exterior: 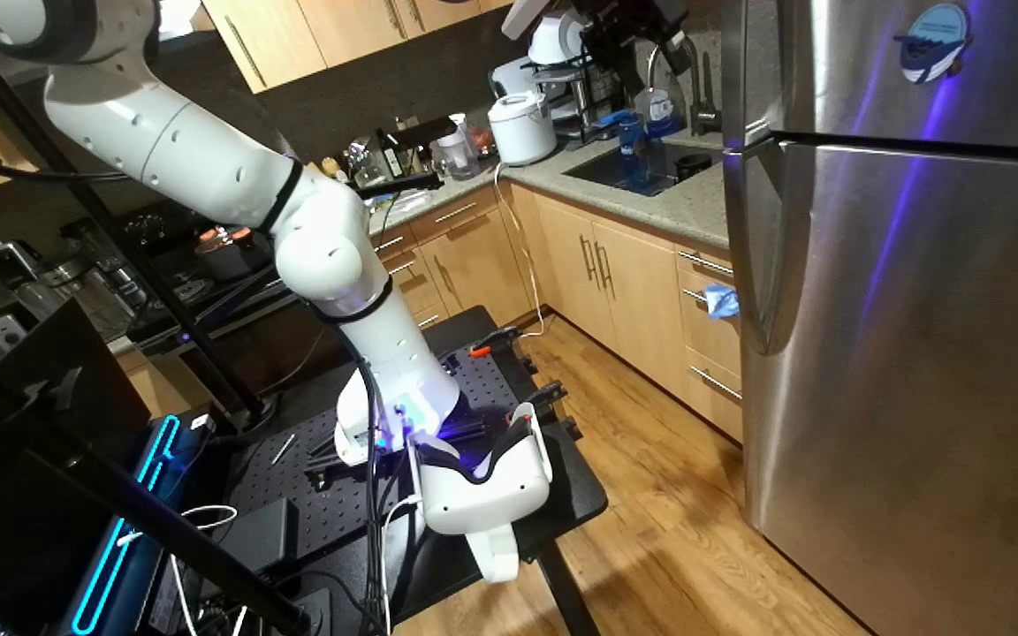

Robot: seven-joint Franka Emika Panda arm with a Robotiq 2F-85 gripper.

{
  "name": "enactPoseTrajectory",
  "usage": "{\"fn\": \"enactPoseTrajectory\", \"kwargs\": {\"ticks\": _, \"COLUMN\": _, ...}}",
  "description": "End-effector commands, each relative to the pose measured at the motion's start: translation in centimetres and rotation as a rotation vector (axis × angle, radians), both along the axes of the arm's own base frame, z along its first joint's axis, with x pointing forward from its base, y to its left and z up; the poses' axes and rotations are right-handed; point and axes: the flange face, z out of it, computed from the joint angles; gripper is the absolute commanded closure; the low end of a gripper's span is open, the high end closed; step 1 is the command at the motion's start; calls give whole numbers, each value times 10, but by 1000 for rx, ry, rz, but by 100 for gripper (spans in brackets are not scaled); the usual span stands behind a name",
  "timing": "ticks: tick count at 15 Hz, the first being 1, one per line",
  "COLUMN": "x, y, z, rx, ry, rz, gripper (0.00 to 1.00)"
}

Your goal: Open the upper fridge door

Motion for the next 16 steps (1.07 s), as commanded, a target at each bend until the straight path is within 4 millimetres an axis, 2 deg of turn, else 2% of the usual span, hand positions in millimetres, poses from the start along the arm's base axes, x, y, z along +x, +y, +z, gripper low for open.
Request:
{"fn": "enactPoseTrajectory", "kwargs": {"ticks": 1, "x": -28, "y": 5, "z": 18, "rx": -46, "ry": -108, "rz": 83, "gripper": 0}}
{"fn": "enactPoseTrajectory", "kwargs": {"ticks": 2, "x": -32, "y": 5, "z": 19, "rx": -51, "ry": -116, "rz": 89, "gripper": 0}}
{"fn": "enactPoseTrajectory", "kwargs": {"ticks": 3, "x": -16, "y": 3, "z": 19, "rx": -23, "ry": -77, "rz": 52, "gripper": 0}}
{"fn": "enactPoseTrajectory", "kwargs": {"ticks": 6, "x": -28, "y": 6, "z": 23, "rx": -29, "ry": -99, "rz": 66, "gripper": 0}}
{"fn": "enactPoseTrajectory", "kwargs": {"ticks": 10, "x": -26, "y": 5, "z": 25, "rx": -13, "ry": -128, "rz": 69, "gripper": 0}}
{"fn": "enactPoseTrajectory", "kwargs": {"ticks": 14, "x": -20, "y": 4, "z": 55, "rx": -40, "ry": -378, "rz": 120, "gripper": 0}}
{"fn": "enactPoseTrajectory", "kwargs": {"ticks": 16, "x": -13, "y": 1, "z": 64, "rx": -55, "ry": -482, "rz": 131, "gripper": 0}}
